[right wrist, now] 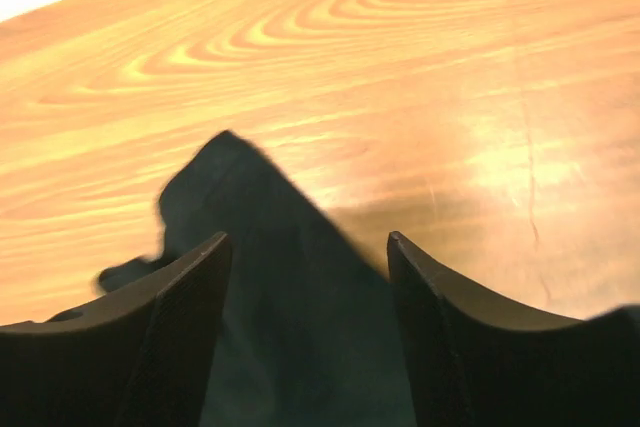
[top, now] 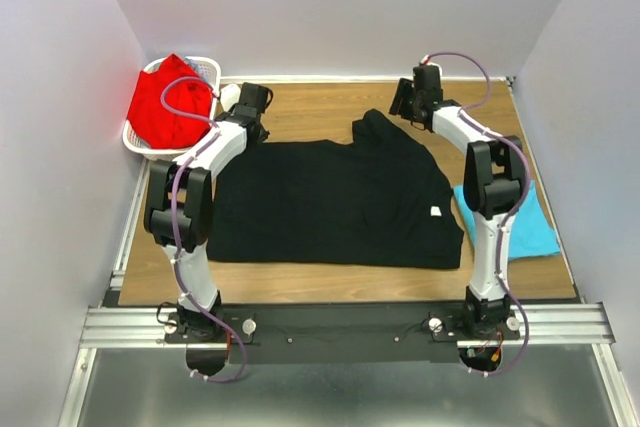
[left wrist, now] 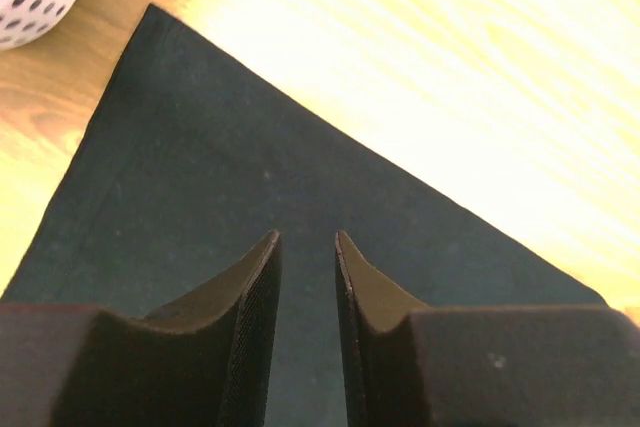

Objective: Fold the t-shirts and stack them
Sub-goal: Fold the tshirt

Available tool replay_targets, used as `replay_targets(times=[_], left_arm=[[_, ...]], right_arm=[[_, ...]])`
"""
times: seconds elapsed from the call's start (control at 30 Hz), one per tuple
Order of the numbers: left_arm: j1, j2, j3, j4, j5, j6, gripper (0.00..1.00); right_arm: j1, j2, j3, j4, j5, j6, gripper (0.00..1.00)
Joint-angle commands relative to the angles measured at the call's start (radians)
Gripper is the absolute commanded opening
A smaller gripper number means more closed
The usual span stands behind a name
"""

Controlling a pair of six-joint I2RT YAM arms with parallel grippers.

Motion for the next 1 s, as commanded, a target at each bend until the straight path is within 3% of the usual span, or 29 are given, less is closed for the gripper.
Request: replay_targets(times=[0.0, 0.17, 0.47, 0.83, 0.97], left_arm=[[0.011, 0.028, 0.066, -0.051, -0.018, 0.051, 0.35], [0.017, 0.033, 0.064, -0.037, 0.004, 0.077, 0.35], [0.03, 0.043, 0.055, -0.022, 0.012, 0.105, 0.35], [0.051, 0.076, 0.066, -0.014, 0.012, 0.125, 0.35], [0.054, 0.096, 0.09, -0.028, 0.008, 0.126, 0.35]], right_arm=[[0.004, 0.094, 0.111, -0.024, 0.011, -0.083, 0.68], [0.02, 0.189, 0.165, -0.022, 0.0, -0.103, 0.66], [0.083, 0.26, 0.15, -0.055, 0.147, -0.108, 0.65], [0.081, 0.222, 0.038, -0.098, 0.342, -0.099, 0.26], [0.07, 0.206, 0.028, -0.098, 0.327, -0.091, 0.2]])
